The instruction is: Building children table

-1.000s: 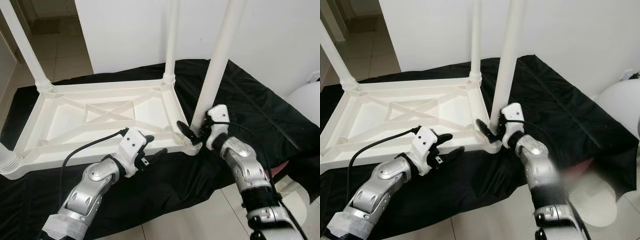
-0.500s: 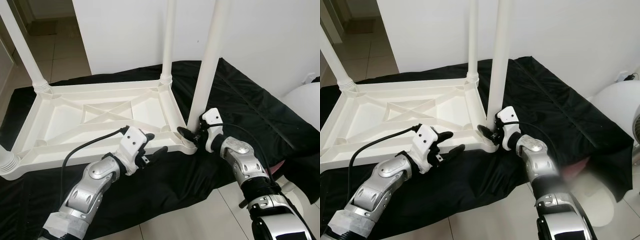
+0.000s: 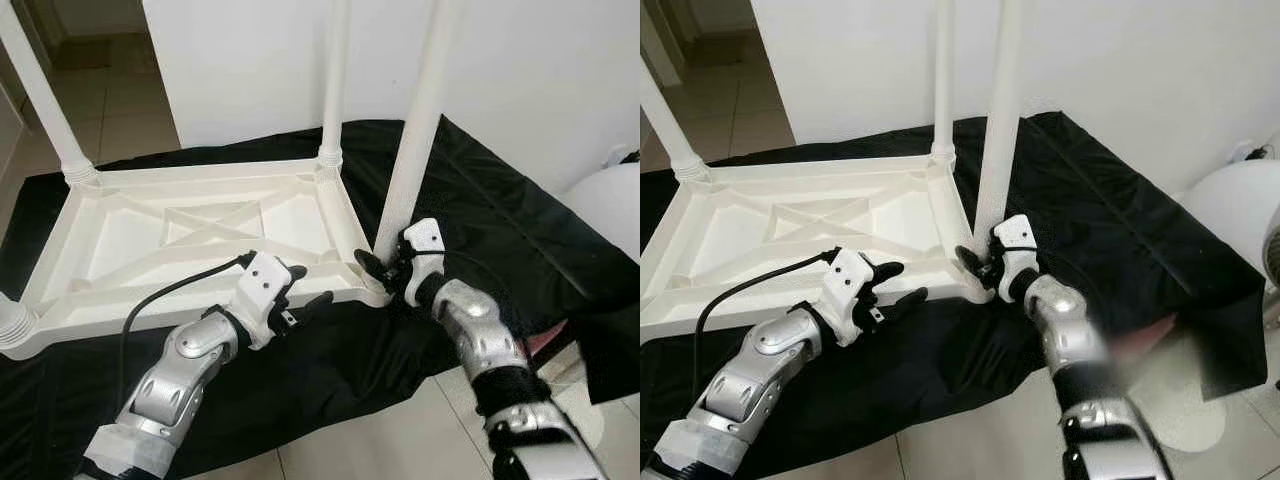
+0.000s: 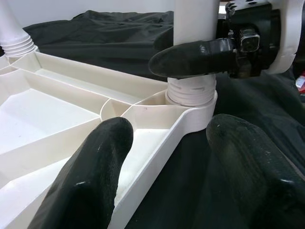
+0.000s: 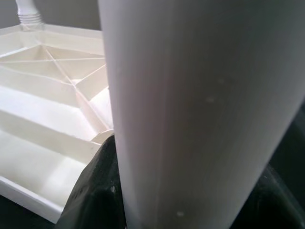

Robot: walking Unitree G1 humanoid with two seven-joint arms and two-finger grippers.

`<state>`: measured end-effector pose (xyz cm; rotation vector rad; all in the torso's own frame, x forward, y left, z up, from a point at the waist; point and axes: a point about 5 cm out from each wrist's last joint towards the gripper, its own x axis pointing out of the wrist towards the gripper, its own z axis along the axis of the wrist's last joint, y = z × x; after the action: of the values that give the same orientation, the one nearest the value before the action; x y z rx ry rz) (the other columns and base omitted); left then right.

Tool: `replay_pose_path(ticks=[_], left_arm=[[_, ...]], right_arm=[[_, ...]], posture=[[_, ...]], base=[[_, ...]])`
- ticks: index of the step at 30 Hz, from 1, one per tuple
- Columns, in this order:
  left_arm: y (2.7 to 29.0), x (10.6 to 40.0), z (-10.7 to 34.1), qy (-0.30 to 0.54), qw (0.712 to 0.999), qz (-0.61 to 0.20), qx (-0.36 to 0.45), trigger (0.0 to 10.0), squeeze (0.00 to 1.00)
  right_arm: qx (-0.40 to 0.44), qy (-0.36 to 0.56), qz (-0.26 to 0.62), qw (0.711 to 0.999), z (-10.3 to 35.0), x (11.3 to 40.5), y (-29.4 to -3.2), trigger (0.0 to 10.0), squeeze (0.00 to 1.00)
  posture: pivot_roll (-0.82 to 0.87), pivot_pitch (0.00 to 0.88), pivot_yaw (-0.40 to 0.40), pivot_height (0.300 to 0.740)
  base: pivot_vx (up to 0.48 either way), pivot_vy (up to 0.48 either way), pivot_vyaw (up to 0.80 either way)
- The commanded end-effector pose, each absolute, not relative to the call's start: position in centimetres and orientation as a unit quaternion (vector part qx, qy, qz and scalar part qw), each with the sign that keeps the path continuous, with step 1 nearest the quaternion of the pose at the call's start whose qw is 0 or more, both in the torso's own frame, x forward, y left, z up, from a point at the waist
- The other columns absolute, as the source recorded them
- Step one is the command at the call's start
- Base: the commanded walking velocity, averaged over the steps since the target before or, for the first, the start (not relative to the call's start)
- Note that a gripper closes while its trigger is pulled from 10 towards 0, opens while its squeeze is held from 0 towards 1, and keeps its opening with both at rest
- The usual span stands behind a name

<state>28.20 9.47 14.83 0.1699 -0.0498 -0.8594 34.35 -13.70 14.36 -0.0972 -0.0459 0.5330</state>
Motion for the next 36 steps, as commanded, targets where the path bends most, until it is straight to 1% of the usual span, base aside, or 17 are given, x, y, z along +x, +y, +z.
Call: replay_pose_path(ticks=[1,4,5,6,8,9,12,14,16,18,22,30,31,32,36], left_arm=[[9.6,28.2,14.8,-0.022,0.904,-0.419,0.088,10.0,0.00],[9.7,28.2,14.8,-0.022,0.903,-0.419,0.088,10.0,0.00],[9.6,28.2,14.8,-0.022,0.903,-0.419,0.087,10.0,0.00],[9.6,28.2,14.8,-0.022,0.903,-0.419,0.087,10.0,0.00],[9.6,28.2,14.8,-0.023,0.903,-0.420,0.086,10.0,0.00],[9.6,28.2,14.8,-0.023,0.903,-0.420,0.086,10.0,0.00],[9.6,28.3,14.7,-0.024,0.903,-0.419,0.089,10.0,0.00],[9.6,28.3,14.7,-0.023,0.902,-0.420,0.094,10.0,0.00],[9.6,28.3,14.7,-0.024,0.901,-0.421,0.102,10.0,0.00],[9.6,28.3,14.8,-0.025,0.901,-0.423,0.096,10.0,0.00],[9.6,28.4,14.8,-0.025,0.899,-0.426,0.095,10.0,0.00],[9.5,28.5,14.9,-0.026,0.897,-0.430,0.099,10.0,0.00],[9.5,28.4,14.9,-0.026,0.896,-0.431,0.098,10.0,0.00],[9.4,28.4,14.8,-0.025,0.896,-0.433,0.099,10.0,0.00],[9.4,28.3,14.8,-0.025,0.895,-0.434,0.099,10.0,0.00]], right_arm=[[-0.034,-0.025,0.254,0.966,14.4,34.2,-13.1,10.0,0.00],[-0.028,-0.027,0.246,0.968,14.5,34.1,-12.9,10.0,0.00],[-0.004,-0.017,0.178,0.984,14.1,34.1,-12.7,10.0,0.00],[-0.004,-0.017,0.178,0.984,14.1,34.1,-12.7,10.0,0.00],[0.015,-0.005,0.125,0.992,13.6,34.0,-12.7,10.0,0.00],[0.015,-0.005,0.125,0.992,13.6,34.0,-12.7,10.0,0.00],[0.021,-0.007,0.074,0.997,13.2,33.4,-11.9,10.0,0.00],[0.021,-0.009,0.061,0.998,13.2,33.2,-11.6,10.0,0.00],[0.040,-0.007,0.038,0.998,13.2,32.8,-11.0,10.0,0.00],[0.057,-0.005,0.040,0.998,13.2,32.4,-9.8,10.0,0.00],[0.060,-0.001,0.045,0.997,13.3,32.1,-9.1,10.0,0.00],[0.046,0.001,0.039,0.998,13.2,32.2,-9.7,10.0,0.00],[0.041,-0.003,0.043,0.998,13.4,32.2,-10.1,10.0,1.00],[0.037,-0.012,0.061,0.997,13.6,32.2,-10.4,10.0,1.00],[0.030,-0.019,0.075,0.997,13.8,32.2,-10.7,10.0,1.00]], posture=[[-0.06,0.023,-0.005,0.740],[-0.06,0.022,-0.006,0.740],[-0.06,0.014,-0.009,0.740],[-0.06,0.014,-0.009,0.740],[-0.06,0.010,-0.009,0.740],[-0.06,0.010,-0.009,0.740],[-0.06,0.006,-0.007,0.740],[-0.05,0.003,-0.010,0.740],[-0.05,0.000,-0.008,0.740],[-0.05,0.000,0.001,0.740],[-0.05,0.000,0.004,0.740],[-0.06,0.000,0.003,0.740],[-0.06,0.000,0.005,0.740],[-0.06,0.000,0.005,0.740],[-0.06,0.000,0.004,0.740]], base=[[0.000,0.000,0.00],[0.000,0.000,0.00],[0.000,0.000,0.00],[0.000,0.000,0.00],[0.000,0.000,0.00],[0.000,0.000,0.00],[0.000,0.000,0.00],[0.000,0.000,0.00],[0.000,0.000,0.00],[0.000,0.000,0.00],[0.000,0.000,0.00],[0.000,0.000,0.00],[0.000,0.000,0.00],[0.000,0.000,0.00],[0.000,0.000,0.00]])
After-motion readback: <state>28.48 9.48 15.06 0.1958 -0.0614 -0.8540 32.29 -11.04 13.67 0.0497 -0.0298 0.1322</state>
